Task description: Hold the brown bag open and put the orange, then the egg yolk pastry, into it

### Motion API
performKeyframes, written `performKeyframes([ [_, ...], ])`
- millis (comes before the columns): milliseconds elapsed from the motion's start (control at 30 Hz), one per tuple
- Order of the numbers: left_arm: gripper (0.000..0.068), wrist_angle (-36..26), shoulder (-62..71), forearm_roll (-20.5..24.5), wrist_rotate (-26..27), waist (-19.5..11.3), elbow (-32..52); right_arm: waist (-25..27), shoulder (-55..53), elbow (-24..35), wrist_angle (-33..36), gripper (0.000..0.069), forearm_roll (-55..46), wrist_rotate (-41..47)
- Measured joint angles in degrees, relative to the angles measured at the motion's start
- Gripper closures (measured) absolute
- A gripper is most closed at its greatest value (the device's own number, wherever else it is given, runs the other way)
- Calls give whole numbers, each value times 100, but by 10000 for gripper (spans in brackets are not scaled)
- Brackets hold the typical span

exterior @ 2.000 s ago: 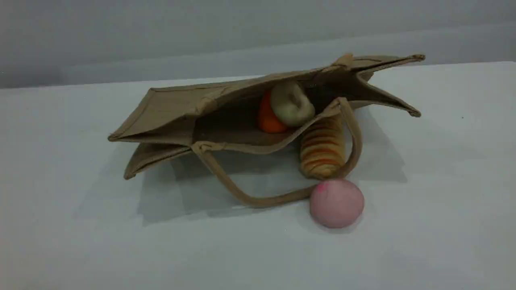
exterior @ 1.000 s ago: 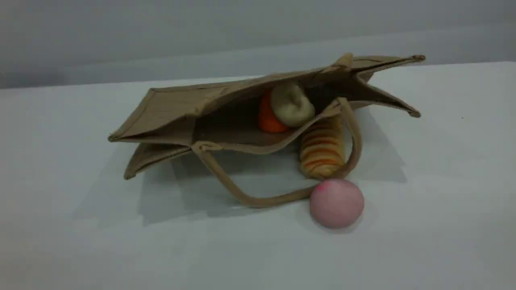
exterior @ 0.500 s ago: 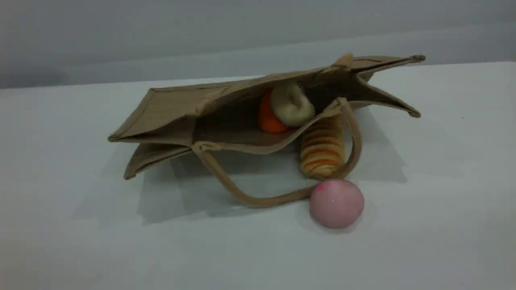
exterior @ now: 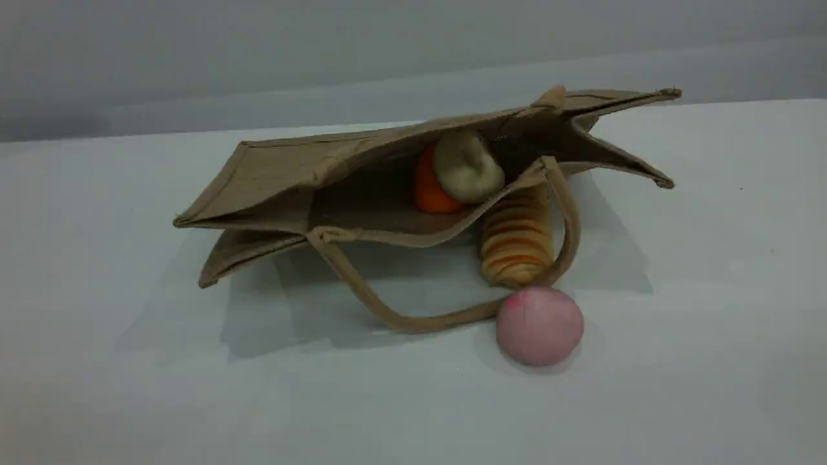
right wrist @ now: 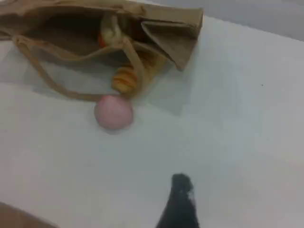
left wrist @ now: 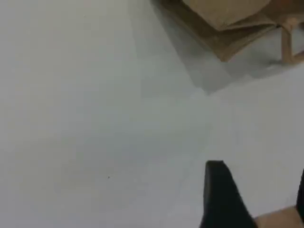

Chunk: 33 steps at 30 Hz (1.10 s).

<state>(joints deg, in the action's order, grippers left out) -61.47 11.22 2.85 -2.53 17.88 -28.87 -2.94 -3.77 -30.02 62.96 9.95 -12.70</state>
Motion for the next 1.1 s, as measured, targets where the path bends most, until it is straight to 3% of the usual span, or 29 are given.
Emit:
performKeyframes([
  [767, 331, -40, -287, 15, -96, -21, 0, 0, 24, 0, 16, 167, 64, 0],
  [900, 331, -40, -693, 12, -96, -387, 0, 12, 151, 0, 16, 167, 65, 0],
  [1100, 331, -40, -1027, 12, -96, -1346, 0, 16, 387, 0, 18, 167, 105, 0],
])
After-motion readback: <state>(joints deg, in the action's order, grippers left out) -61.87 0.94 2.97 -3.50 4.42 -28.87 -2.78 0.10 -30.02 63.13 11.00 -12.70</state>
